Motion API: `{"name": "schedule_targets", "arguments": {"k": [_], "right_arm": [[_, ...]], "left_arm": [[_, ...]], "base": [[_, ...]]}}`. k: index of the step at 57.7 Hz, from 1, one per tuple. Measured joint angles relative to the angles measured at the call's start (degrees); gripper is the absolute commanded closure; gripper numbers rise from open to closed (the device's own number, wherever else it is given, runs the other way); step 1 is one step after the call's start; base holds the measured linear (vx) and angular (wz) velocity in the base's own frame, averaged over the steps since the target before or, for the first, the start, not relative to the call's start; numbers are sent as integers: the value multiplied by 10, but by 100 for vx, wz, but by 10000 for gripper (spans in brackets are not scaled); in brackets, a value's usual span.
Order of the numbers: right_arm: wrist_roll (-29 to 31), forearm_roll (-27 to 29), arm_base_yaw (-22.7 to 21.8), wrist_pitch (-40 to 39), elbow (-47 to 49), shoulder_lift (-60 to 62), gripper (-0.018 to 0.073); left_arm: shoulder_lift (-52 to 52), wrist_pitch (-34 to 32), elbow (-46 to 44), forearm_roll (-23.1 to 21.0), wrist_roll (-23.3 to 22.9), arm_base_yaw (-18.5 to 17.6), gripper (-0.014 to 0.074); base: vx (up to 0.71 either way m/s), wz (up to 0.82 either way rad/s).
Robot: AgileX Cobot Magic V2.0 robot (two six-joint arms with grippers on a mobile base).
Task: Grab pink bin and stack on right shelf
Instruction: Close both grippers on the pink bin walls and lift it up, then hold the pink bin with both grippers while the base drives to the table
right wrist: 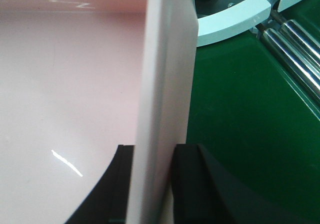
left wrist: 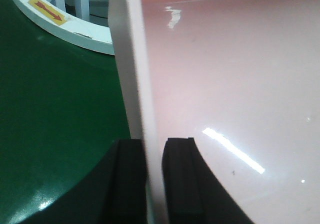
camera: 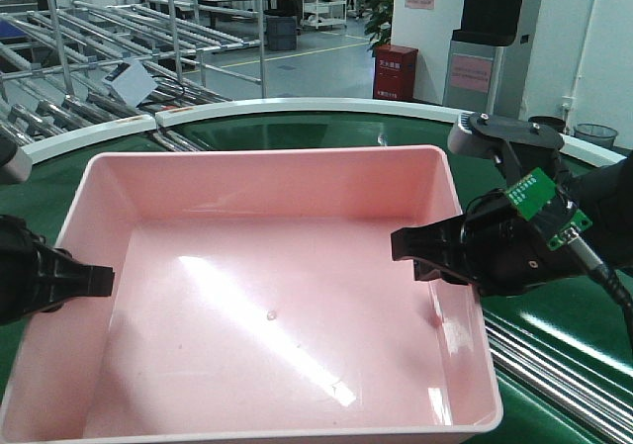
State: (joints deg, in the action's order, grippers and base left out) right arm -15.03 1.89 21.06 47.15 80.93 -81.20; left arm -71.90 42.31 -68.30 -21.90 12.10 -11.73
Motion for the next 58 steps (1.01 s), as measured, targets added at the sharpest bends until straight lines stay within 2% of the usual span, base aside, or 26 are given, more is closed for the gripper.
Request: {"name": "schedule_targets", "arguments": {"k": [58], "right_arm": [[2,-2,0,-2,0,0,568]], "left_arm": [[0,8,0,0,-2,0,598]], "base": [[-3,1]]}}
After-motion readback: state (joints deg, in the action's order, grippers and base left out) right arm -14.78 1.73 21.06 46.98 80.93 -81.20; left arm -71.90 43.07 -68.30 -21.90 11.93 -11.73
